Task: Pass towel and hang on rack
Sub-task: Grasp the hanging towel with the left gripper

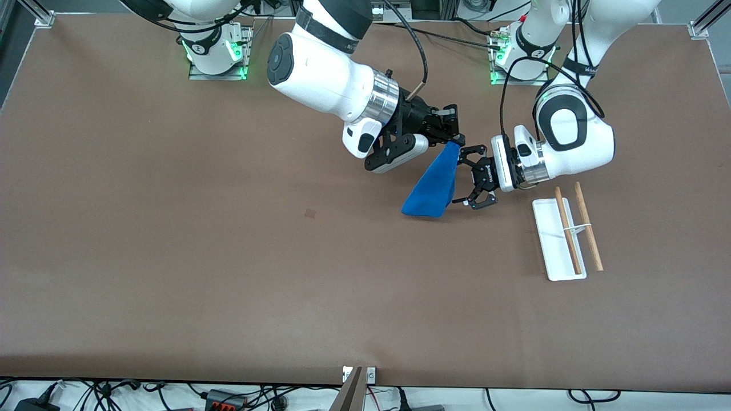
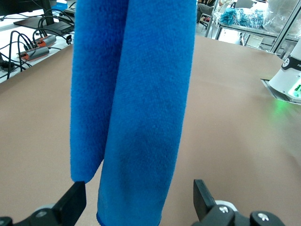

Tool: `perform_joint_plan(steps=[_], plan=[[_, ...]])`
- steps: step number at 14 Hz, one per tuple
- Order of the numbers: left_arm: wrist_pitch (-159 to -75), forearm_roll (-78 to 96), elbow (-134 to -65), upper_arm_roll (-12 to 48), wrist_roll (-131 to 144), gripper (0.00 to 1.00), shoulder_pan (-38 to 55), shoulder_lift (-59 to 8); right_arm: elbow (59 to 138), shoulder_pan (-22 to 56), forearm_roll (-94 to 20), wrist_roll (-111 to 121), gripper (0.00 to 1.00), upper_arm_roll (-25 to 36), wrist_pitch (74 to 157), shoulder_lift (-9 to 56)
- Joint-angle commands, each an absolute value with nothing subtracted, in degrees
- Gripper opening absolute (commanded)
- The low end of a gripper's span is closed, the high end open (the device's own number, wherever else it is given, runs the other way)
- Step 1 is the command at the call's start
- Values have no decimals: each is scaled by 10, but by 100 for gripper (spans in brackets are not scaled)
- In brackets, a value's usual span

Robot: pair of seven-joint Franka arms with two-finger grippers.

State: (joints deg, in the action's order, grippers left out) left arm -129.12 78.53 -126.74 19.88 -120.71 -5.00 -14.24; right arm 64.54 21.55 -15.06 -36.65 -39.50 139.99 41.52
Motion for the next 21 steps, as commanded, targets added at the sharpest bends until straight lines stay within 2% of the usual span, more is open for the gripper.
perform_joint_plan(steps=[1,2,3,4,5,6,7,8,9,11,12,14,20,21], plan=[[-1373,864,-1226,207,-1278,100,-21,-220,679,218,-121,-372,0,-394,1457,414],[-1373,860,-1225,206,-1281,95,-23,-220,680,217,-120,-372,0,-394,1457,414],[-1370,857,-1226,207,-1304,27,-25,-220,684,217,-117,-371,0,-393,1458,414],[-1369,860,-1230,207,-1307,5,-26,-220,689,218,-115,-368,0,-393,1458,414],[-1367,860,-1229,207,-1305,30,-27,-221,690,218,-115,-369,0,-393,1459,416],[-1367,860,-1226,207,-1304,75,-26,-222,690,218,-115,-369,0,-393,1459,415],[-1366,859,-1226,207,-1306,75,-27,-222,690,217,-117,-371,0,-393,1459,414],[-1365,860,-1226,207,-1305,70,-27,-221,689,216,-119,-371,0,-393,1459,413],[-1361,860,-1226,207,-1306,58,-28,-221,689,215,-119,-370,0,-393,1459,413],[-1360,860,-1225,207,-1307,21,-29,-221,689,216,-119,-371,0,-393,1459,413],[-1360,860,-1225,207,-1307,18,-30,-221,689,216,-118,-371,0,-393,1459,413],[-1360,859,-1225,207,-1305,1,-29,-221,689,216,-119,-371,0,-393,1459,413],[-1361,859,-1224,206,-1303,1,-29,-219,689,217,-116,-368,0,-393,1459,413],[-1361,859,-1224,206,-1303,1,-29,-218,689,216,-116,-367,16,-393,1458,413]])
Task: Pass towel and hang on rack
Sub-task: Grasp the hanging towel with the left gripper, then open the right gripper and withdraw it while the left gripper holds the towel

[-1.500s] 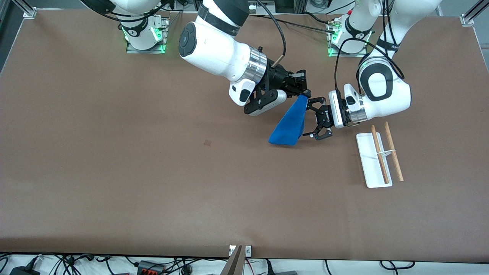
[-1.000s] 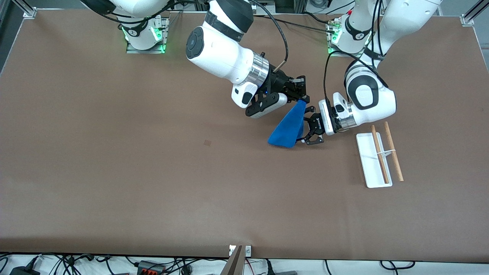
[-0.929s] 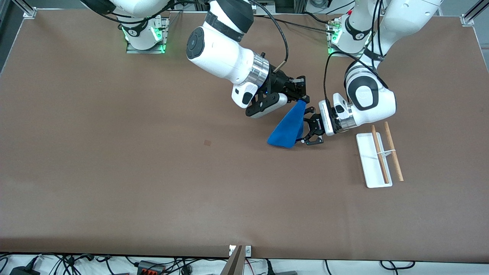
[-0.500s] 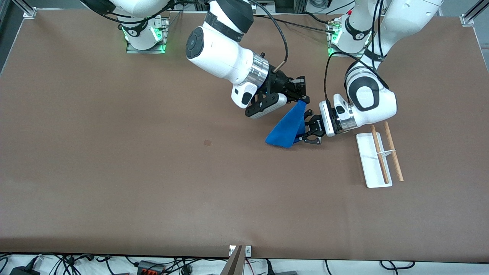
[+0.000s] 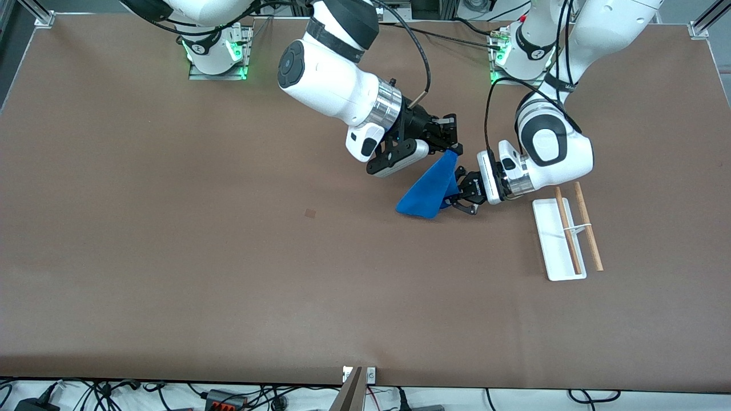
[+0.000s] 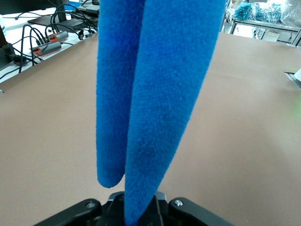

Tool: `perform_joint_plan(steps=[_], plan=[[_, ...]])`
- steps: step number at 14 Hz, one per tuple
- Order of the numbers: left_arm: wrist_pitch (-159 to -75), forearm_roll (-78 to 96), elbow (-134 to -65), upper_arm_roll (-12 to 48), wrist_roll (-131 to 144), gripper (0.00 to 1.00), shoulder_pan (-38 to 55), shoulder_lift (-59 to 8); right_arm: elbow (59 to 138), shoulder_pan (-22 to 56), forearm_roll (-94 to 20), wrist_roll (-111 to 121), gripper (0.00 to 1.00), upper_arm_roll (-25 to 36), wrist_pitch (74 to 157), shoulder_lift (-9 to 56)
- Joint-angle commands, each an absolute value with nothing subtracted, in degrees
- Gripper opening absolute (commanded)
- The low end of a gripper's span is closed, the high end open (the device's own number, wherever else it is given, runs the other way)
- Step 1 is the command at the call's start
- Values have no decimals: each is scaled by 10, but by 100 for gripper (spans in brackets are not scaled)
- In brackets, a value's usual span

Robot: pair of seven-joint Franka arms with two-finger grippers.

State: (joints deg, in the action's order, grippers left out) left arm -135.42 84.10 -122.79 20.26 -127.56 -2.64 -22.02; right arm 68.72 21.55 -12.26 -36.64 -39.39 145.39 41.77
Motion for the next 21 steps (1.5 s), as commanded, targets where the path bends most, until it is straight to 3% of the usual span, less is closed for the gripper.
perform_joint_plan(steps=[1,4,7,11,15,17,21], plan=[[-1362,859,-1224,206,-1302,1,-29,-218,690,214,-115,-367,99,-393,1455,413],[-1363,858,-1223,204,-1290,1,-29,-215,690,202,-112,-367,100,-390,1427,410],[-1368,847,-1223,200,-1267,1,-26,-204,689,148,-36,-366,100,-383,1269,395],[-1367,673,-1221,198,-1131,1,-47,-158,688,75,75,-368,100,-377,1090,374],[-1354,522,-1221,197,-954,1,-67,-115,688,-16,161,-346,100,-379,1021,374],[-1322,434,-1214,194,-854,1,-88,-101,688,-57,163,-322,100,-378,1019,374],[-1162,212,-1126,194,-592,1,-108,-71,689,-95,221,-318,100,-377,977,374]])
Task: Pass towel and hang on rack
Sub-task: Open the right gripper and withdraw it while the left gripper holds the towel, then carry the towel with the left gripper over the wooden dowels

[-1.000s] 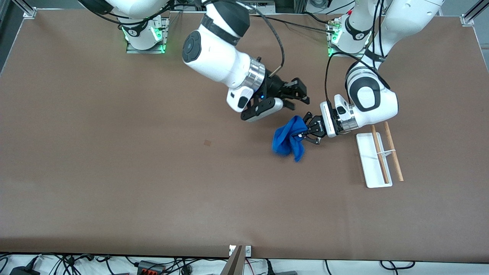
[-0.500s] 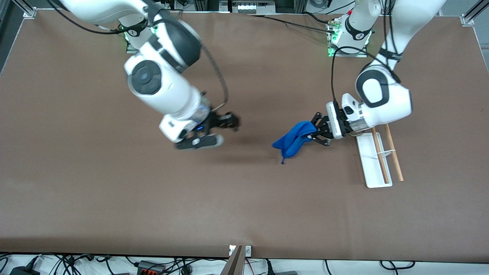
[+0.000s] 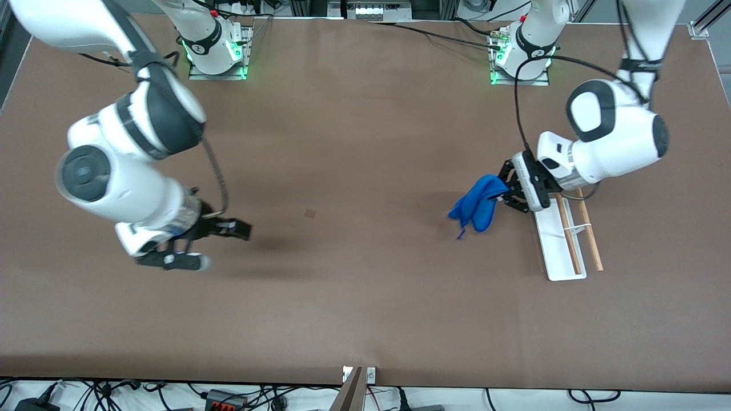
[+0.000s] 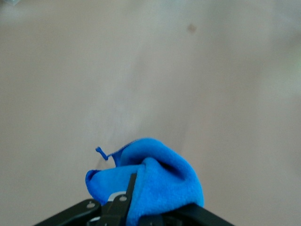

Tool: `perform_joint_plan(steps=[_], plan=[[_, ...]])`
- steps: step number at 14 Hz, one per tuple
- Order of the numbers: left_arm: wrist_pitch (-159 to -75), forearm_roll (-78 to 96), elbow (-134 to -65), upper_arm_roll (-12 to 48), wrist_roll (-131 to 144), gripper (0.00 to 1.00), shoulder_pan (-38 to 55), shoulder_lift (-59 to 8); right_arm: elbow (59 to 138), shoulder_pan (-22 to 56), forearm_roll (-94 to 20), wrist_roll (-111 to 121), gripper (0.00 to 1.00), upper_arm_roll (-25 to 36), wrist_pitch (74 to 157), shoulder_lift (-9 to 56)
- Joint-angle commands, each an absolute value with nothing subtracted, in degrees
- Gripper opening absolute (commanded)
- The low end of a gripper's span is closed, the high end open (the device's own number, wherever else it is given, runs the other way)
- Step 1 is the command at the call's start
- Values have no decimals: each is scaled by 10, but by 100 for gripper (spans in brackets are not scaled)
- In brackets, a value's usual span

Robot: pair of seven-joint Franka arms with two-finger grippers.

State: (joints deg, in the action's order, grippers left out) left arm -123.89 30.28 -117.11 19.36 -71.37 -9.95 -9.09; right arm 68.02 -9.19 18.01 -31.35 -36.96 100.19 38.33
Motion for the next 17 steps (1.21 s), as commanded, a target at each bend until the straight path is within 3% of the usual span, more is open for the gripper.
perform_joint_plan(steps=[1,6,8,10,12,17], plan=[[-1117,176,-1096,195,-535,1,-112,-71,688,-96,250,-318,100,-379,957,374],[-935,82,-943,194,-355,1,-134,-105,689,-126,248,-292,100,-368,941,344],[-897,79,-924,192,-278,1,-141,-114,690,-87,197,-236,100,-278,942,319],[-888,84,-916,192,-181,1,-162,-134,692,-25,74,-156,100,-126,942,288],[-866,83,-890,192,-106,1,-165,-161,717,2,7,-69,100,-34,943,258],[-864,88,-875,192,-85,1,-185,-205,786,-24,4,2,100,-8,933,161]])
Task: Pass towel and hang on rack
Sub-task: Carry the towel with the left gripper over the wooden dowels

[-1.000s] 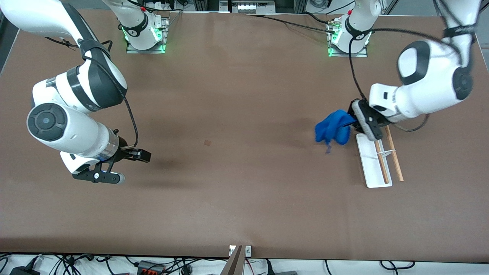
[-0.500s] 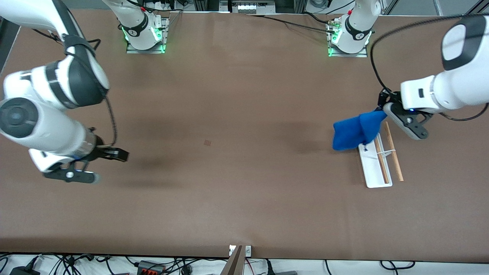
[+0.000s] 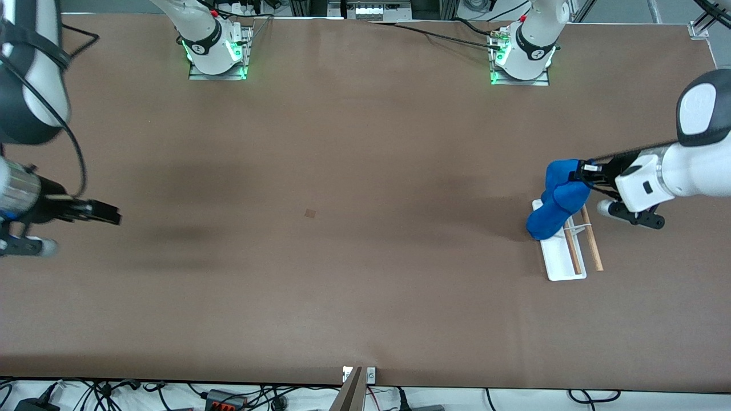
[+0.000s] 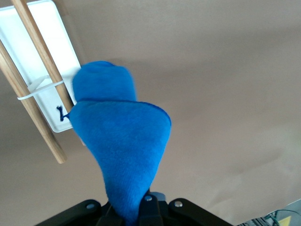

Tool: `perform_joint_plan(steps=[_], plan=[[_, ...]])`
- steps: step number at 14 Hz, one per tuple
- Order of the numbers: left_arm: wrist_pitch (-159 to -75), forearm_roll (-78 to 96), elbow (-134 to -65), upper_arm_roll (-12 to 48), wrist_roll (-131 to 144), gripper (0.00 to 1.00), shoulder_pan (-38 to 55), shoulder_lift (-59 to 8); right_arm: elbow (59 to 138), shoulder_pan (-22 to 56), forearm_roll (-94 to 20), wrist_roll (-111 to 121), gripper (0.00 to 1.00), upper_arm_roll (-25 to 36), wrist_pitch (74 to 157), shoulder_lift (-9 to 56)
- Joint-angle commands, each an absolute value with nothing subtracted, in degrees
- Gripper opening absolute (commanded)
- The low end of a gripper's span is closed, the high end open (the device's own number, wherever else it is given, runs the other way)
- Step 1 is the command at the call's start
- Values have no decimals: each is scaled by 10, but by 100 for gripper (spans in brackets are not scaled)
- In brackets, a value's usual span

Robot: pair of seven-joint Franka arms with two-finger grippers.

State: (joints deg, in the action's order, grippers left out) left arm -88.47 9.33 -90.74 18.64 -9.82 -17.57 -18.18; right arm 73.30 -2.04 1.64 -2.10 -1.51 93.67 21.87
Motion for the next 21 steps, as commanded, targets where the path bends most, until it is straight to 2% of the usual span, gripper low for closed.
perform_joint_plan(steps=[1,6,8,10,13,19,21], plan=[[-865,91,-869,193,-85,1,-196,-215,786,-17,4,10,100,13,924,153],[-867,112,-851,192,-95,1,-227,-254,797,-15,7,22,100,16,916,134],[-867,109,-821,192,-121,1,-231,-279,820,-17,10,23,100,16,922,120],[-867,106,-795,192,-148,1,-243,-302,879,-16,10,21,100,17,948,85],[-867,80,-774,189,-188,1,-261,-321,1003,-16,12,15,100,16,1033,13],[-873,62,-740,167,-268,1,-277,-368,972,-17,11,15,100,16,1027,21],[-874,62,-728,161,-288,1,-277,-383,968,-18,11,24,100,18,997,19]])
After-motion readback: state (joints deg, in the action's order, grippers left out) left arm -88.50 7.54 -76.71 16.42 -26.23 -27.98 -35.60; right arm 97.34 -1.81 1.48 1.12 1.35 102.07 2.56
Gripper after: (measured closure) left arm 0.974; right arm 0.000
